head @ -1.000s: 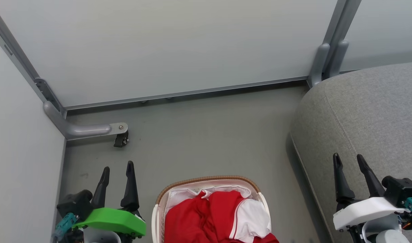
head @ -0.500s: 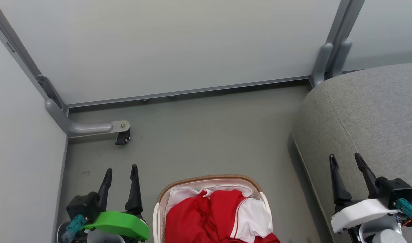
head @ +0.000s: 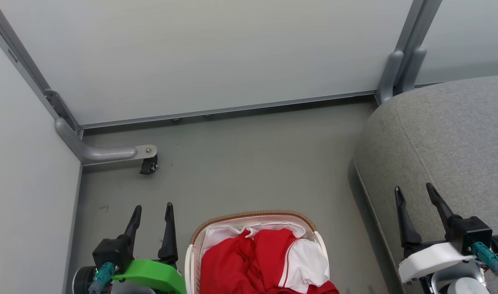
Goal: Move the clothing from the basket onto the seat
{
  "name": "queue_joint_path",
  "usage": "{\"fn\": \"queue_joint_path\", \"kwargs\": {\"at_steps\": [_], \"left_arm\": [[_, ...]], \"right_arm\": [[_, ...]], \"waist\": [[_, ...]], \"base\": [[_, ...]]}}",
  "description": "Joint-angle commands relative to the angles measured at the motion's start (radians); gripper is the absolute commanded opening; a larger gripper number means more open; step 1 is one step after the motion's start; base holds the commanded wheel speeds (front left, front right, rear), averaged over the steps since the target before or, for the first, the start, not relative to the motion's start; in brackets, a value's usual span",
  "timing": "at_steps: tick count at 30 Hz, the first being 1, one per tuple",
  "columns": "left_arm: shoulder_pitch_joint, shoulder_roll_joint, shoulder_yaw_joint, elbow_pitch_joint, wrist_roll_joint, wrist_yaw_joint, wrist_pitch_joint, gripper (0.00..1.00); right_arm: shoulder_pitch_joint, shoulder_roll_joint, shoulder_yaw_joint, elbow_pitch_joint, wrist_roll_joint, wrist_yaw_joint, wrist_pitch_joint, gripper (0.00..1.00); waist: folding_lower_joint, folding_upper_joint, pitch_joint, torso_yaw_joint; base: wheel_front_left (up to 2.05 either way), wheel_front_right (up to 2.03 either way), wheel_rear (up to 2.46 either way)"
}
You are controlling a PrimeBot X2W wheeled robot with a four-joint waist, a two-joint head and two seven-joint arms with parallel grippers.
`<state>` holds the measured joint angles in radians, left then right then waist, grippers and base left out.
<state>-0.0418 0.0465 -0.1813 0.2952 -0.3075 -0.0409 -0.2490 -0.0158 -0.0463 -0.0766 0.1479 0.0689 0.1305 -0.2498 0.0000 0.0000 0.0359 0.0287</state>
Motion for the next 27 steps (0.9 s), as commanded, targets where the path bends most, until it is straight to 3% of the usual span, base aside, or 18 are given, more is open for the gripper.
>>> {"fn": "queue_joint_path", "kwargs": {"at_steps": [1,27], "left_arm": [[0.002,0.006,-0.002,0.001,0.016,0.005,-0.011,1.00],[-0.011,0.007,-0.010,0.009,0.037,-0.001,-0.016,1.00]], "right_arm": [[0.005,-0.006,-0.001,-0.006,-0.019,0.000,-0.009,1.00],[-0.004,-0.007,-0.003,-0.009,-0.039,0.000,-0.017,1.00]], "waist": [[0.0000,0.0000,0.001,0.000],[0.0000,0.0000,0.013,-0.004]], "base": [[0.00,0.00,0.00],[0.00,0.00,0.00]]}}
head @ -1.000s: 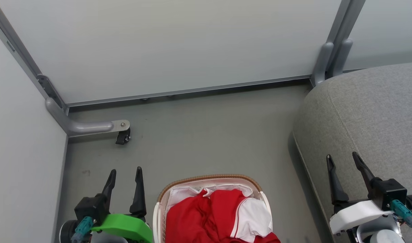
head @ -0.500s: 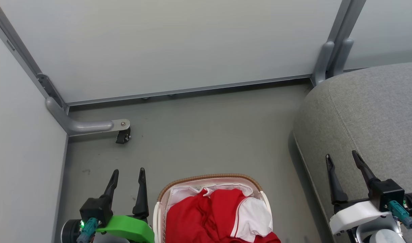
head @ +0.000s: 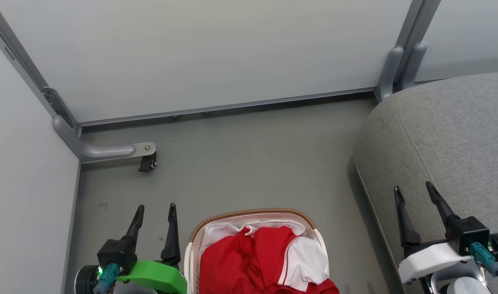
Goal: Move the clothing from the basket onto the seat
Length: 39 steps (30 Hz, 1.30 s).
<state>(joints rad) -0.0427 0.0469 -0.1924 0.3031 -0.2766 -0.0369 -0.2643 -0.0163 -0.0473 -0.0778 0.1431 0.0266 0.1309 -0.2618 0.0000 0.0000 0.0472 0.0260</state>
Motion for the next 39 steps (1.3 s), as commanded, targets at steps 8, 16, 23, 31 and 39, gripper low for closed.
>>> {"fn": "queue_joint_path", "kwargs": {"at_steps": [8,16,23,31,39], "left_arm": [[-0.050,0.006,-0.021,-0.017,0.011,-0.007,0.000,1.00],[-0.153,0.006,-0.087,0.005,0.034,-0.033,0.000,1.00],[-0.279,0.006,-0.170,0.116,0.051,-0.044,0.000,1.00],[-0.417,0.006,-0.281,0.344,0.086,-0.060,0.000,1.00],[-0.513,0.008,-0.407,0.522,0.124,-0.081,0.000,1.00]], "right_arm": [[-0.026,-0.006,-0.002,-0.016,-0.002,0.000,-0.005,1.00],[-0.078,-0.005,-0.004,-0.051,-0.003,0.000,-0.005,1.00],[-0.148,-0.005,-0.004,-0.088,0.017,0.000,-0.004,1.00],[-0.233,-0.004,0.028,-0.119,0.065,0.000,-0.004,1.00],[-0.274,-0.004,0.060,-0.139,0.114,0.000,-0.004,1.00]], "waist": [[0.0000,0.0000,0.039,-0.017],[0.0000,0.0000,0.152,-0.060],[0.0000,0.0000,0.323,-0.137],[0.0000,0.0000,0.500,-0.242],[0.0000,0.0000,0.628,-0.325]], "base": [[0.00,0.00,0.00],[0.00,0.00,0.00],[0.00,0.00,0.00],[0.00,0.00,0.00],[0.00,0.00,0.00]]}}
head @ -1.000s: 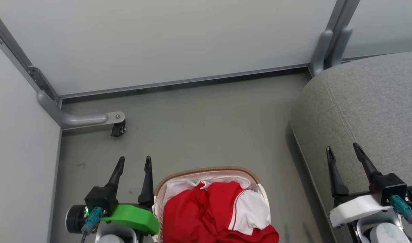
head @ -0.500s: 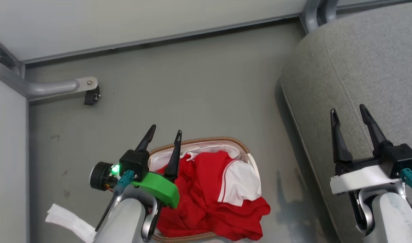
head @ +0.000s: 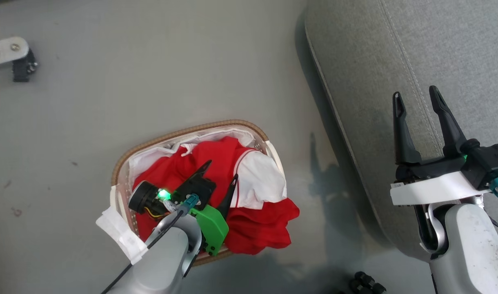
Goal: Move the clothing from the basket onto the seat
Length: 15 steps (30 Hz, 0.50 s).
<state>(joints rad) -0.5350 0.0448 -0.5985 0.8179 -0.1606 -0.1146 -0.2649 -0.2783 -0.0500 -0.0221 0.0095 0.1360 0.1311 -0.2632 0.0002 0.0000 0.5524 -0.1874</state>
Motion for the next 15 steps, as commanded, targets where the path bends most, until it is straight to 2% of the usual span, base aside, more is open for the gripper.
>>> {"fn": "queue_joint_path", "kwargs": {"at_steps": [1,7,15], "left_arm": [[-0.033,0.010,-0.008,0.023,0.008,-0.005,0.001,1.00],[-0.098,0.010,-0.047,0.129,0.030,-0.006,0.001,1.00],[-0.187,0.015,-0.047,0.234,0.044,0.022,0.001,1.00]], "right_arm": [[-0.015,-0.001,0.007,-0.007,0.012,-0.001,-0.002,1.00],[-0.029,-0.001,0.040,-0.029,0.052,-0.001,-0.002,1.00],[-0.052,-0.001,0.077,-0.056,0.094,-0.001,-0.002,1.00]], "waist": [[-0.0002,0.0000,0.132,-0.119],[-0.0002,0.0000,0.203,-0.170],[-0.0002,0.0000,0.281,-0.215]], "base": [[0.00,0.00,0.00],[0.00,0.00,0.00],[0.00,0.00,0.00]]}}
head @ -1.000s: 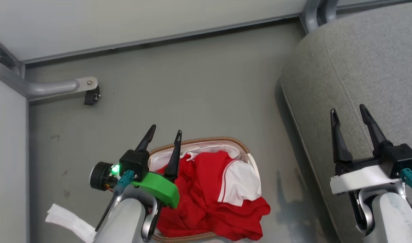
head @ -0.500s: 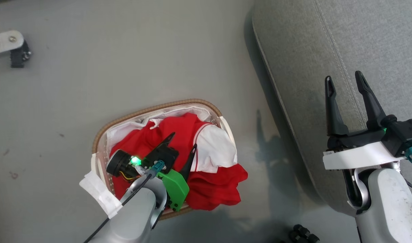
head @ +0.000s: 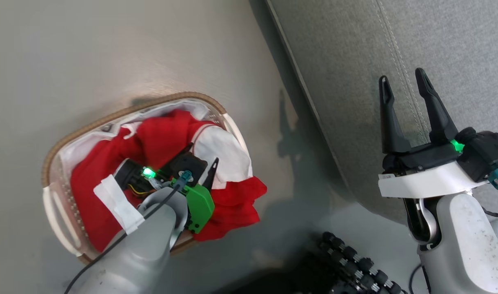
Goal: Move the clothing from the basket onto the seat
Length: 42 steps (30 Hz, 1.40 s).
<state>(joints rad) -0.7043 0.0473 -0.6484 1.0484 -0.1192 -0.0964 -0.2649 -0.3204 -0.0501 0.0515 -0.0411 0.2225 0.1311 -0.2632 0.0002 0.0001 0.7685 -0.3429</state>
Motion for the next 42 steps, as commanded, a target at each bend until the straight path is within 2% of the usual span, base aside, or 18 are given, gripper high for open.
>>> {"fn": "queue_joint_path", "kwargs": {"at_steps": [1,3,6,8,16,17,19,21,22,23,33,42], "left_arm": [[-0.030,0.016,0.007,0.016,0.000,0.011,0.001,1.00],[-0.049,0.024,0.013,0.045,0.005,0.041,0.001,1.00],[-0.078,0.028,0.027,0.093,0.003,0.113,0.001,1.00],[-0.091,0.029,0.038,0.123,-0.006,0.140,0.001,1.00],[-0.117,0.029,0.041,0.200,-0.029,0.148,0.033,1.00],[-0.117,0.029,0.044,0.205,-0.033,0.150,0.039,0.97],[-0.121,0.028,0.048,0.212,-0.039,0.152,0.052,0.58],[-0.125,0.027,0.049,0.216,-0.044,0.152,0.060,0.34],[-0.126,0.026,0.048,0.219,-0.046,0.152,0.060,0.19],[-0.125,0.025,0.048,0.220,-0.049,0.151,0.061,0.00],[-0.086,0.011,0.067,0.187,-0.108,0.117,0.010,0.00],[-0.008,0.004,0.068,0.030,-0.145,0.078,-0.001,0.00]], "right_arm": [[-0.014,-0.001,0.008,-0.009,0.013,-0.001,-0.002,1.00],[-0.025,-0.001,0.016,-0.016,0.021,-0.001,-0.002,1.00],[-0.026,-0.001,0.027,-0.025,0.034,-0.001,-0.002,1.00],[-0.028,-0.001,0.035,-0.028,0.042,-0.001,-0.002,1.00],[-0.033,-0.001,0.059,-0.026,0.057,-0.001,-0.002,1.00],[-0.033,-0.001,0.061,-0.027,0.058,-0.001,-0.002,1.00],[-0.032,-0.001,0.066,-0.028,0.061,-0.001,-0.002,1.00],[-0.032,-0.001,0.068,-0.026,0.060,-0.001,-0.002,1.00],[-0.033,-0.001,0.069,-0.024,0.060,-0.001,-0.002,1.00],[-0.033,-0.001,0.069,-0.022,0.060,-0.001,-0.002,1.00],[-0.030,-0.001,0.050,0.011,0.034,-0.001,-0.002,1.00],[0.004,-0.002,0.003,0.050,-0.028,-0.001,-0.002,1.00]], "waist": [[-0.0002,-0.0001,0.075,-0.065],[-0.0002,-0.0001,0.091,-0.074],[-0.0002,-0.0001,0.109,-0.085],[-0.0002,-0.0001,0.118,-0.090],[-0.0002,-0.0001,0.131,-0.099],[-0.0002,-0.0001,0.131,-0.100],[-0.0002,-0.0001,0.132,-0.101],[-0.0002,-0.0001,0.132,-0.101],[-0.0002,-0.0001,0.131,-0.100],[-0.0002,-0.0001,0.129,-0.099],[-0.0002,-0.0001,0.049,-0.052],[-0.0002,-0.0001,-0.114,0.040]], "base": [[0.00,0.00,0.00],[0.00,0.00,0.00],[0.00,0.00,0.00],[0.00,0.00,0.00],[0.00,0.00,0.00],[0.00,0.00,0.00],[0.00,0.00,0.00],[0.00,0.00,0.00],[0.00,0.00,0.00],[0.00,0.00,0.00],[0.00,0.00,0.00],[0.00,0.00,0.00]]}}
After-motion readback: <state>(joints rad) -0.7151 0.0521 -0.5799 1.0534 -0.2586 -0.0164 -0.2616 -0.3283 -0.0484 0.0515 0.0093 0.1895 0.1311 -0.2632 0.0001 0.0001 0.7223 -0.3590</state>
